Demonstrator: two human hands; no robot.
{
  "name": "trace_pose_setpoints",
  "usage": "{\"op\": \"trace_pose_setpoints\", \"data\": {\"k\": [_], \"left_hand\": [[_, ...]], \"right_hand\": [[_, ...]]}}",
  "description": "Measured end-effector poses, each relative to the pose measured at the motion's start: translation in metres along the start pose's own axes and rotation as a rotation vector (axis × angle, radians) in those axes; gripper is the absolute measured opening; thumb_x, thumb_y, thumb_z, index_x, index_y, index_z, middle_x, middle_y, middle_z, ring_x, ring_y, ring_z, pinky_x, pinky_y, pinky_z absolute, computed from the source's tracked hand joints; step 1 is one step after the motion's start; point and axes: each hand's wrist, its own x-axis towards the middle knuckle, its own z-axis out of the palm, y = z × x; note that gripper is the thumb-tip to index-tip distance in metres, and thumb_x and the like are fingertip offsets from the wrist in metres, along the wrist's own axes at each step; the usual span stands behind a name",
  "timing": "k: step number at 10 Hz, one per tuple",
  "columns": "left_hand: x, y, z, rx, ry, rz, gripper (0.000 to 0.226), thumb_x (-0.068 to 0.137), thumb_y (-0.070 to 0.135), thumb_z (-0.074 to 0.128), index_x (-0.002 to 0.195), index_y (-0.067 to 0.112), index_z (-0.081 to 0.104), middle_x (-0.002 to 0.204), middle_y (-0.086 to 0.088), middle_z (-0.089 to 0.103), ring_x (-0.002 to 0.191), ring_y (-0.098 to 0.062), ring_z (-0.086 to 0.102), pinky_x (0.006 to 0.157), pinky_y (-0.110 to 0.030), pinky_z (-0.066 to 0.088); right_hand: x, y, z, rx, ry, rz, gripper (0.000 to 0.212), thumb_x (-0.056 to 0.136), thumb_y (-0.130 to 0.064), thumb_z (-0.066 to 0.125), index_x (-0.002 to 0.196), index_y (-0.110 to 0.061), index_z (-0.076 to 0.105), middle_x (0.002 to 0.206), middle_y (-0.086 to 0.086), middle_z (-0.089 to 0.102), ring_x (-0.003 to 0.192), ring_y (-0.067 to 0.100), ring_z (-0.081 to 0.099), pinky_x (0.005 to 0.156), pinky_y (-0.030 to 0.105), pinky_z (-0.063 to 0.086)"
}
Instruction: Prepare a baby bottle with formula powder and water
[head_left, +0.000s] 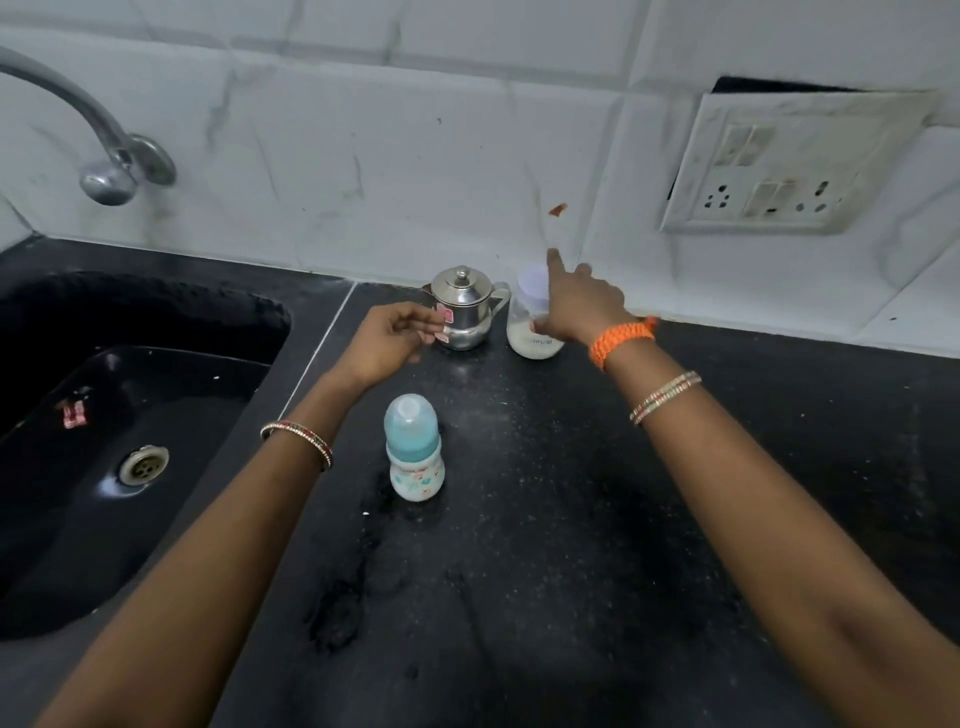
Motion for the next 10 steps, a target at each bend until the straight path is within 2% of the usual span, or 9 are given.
{"op": "trace_pose_setpoints", "data": {"k": [1,2,3,4,5,6,8,9,10], "left_hand": [[-0.032,-0.011,-0.005,-0.065,0.071,-0.043,0.031,0.087,-0.014,0.041,0.109,-0.001,0.059,0.091,0.002,0.065,0.067,0.002,0.062,0.057,-0.016,0.05],[-0.065,-0.03,-0.005,-0.127,0.174,-0.113,0.03,0.088,-0.012,0.041,0.102,0.006,0.061,0.085,0.002,0.065,0.06,0.004,0.062,0.053,-0.016,0.052],[-0.092,-0.048,0.001,-0.188,0.227,-0.205,0.035,0.087,-0.012,0.041,0.083,0.017,0.061,0.07,0.01,0.067,0.055,0.004,0.062,0.053,-0.022,0.053],[-0.109,-0.058,0.009,-0.237,0.206,-0.242,0.037,0.088,-0.012,0.038,0.082,0.018,0.058,0.078,0.002,0.064,0.057,0.002,0.063,0.052,-0.018,0.053],[-0.116,-0.061,0.013,-0.232,0.18,-0.215,0.036,0.088,-0.011,0.039,0.087,0.018,0.06,0.088,0.0,0.064,0.072,-0.007,0.063,0.056,-0.018,0.053],[-0.116,-0.06,0.017,-0.231,0.165,-0.206,0.037,0.088,-0.011,0.04,0.085,0.02,0.06,0.089,0.001,0.064,0.076,-0.009,0.06,0.055,-0.016,0.051],[-0.111,-0.053,0.039,-0.19,0.103,-0.185,0.033,0.089,-0.007,0.042,0.086,0.019,0.061,0.09,0.001,0.065,0.079,-0.01,0.062,0.064,-0.022,0.052],[-0.111,-0.05,0.049,-0.154,0.11,-0.156,0.03,0.088,-0.007,0.042,0.089,0.015,0.062,0.091,-0.001,0.066,0.085,-0.015,0.062,0.069,-0.028,0.053],[-0.117,-0.048,0.057,0.028,0.156,-0.032,0.029,0.086,-0.005,0.046,0.105,0.008,0.062,0.102,-0.008,0.066,0.096,-0.015,0.061,0.085,-0.032,0.052]], "right_hand": [[-0.058,-0.018,0.015,0.351,-0.198,-0.31,0.078,0.086,-0.022,0.068,0.149,-0.017,0.022,0.145,0.014,0.043,0.129,0.029,0.046,0.102,0.036,0.039],[-0.112,-0.045,0.06,0.74,-0.41,-0.491,0.097,0.074,-0.022,0.08,0.149,-0.023,0.019,0.146,0.002,0.042,0.132,0.014,0.041,0.109,0.026,0.035],[-0.139,-0.072,0.109,1.076,-0.27,-0.398,0.088,0.072,-0.012,0.082,0.143,-0.022,0.031,0.127,-0.01,0.052,0.115,0.003,0.051,0.094,0.012,0.044],[-0.141,-0.086,0.124,1.207,-0.018,-0.21,0.068,0.069,-0.006,0.082,0.129,-0.014,0.051,0.116,-0.004,0.062,0.103,0.007,0.059,0.095,0.028,0.052],[-0.133,-0.079,0.115,1.162,0.155,-0.102,0.062,0.064,-0.011,0.086,0.119,-0.009,0.058,0.117,0.006,0.067,0.098,0.009,0.06,0.091,0.027,0.052],[-0.126,-0.061,0.103,1.112,0.244,-0.045,0.063,0.065,-0.015,0.086,0.12,-0.011,0.056,0.121,0.004,0.065,0.1,0.007,0.057,0.09,0.024,0.049],[-0.118,-0.04,0.118,1.081,0.168,-0.027,0.066,0.07,-0.011,0.082,0.128,-0.014,0.05,0.126,0.005,0.062,0.11,0.014,0.059,0.101,0.039,0.049],[-0.12,-0.041,0.123,1.084,0.135,-0.071,0.077,0.071,-0.015,0.081,0.136,-0.017,0.04,0.133,0.004,0.056,0.12,0.018,0.055,0.104,0.039,0.046],[-0.126,-0.039,0.121,1.094,0.166,-0.042,0.1,0.071,-0.023,0.08,0.149,-0.019,0.017,0.151,0.006,0.034,0.138,0.02,0.036,0.112,0.039,0.033]]}}
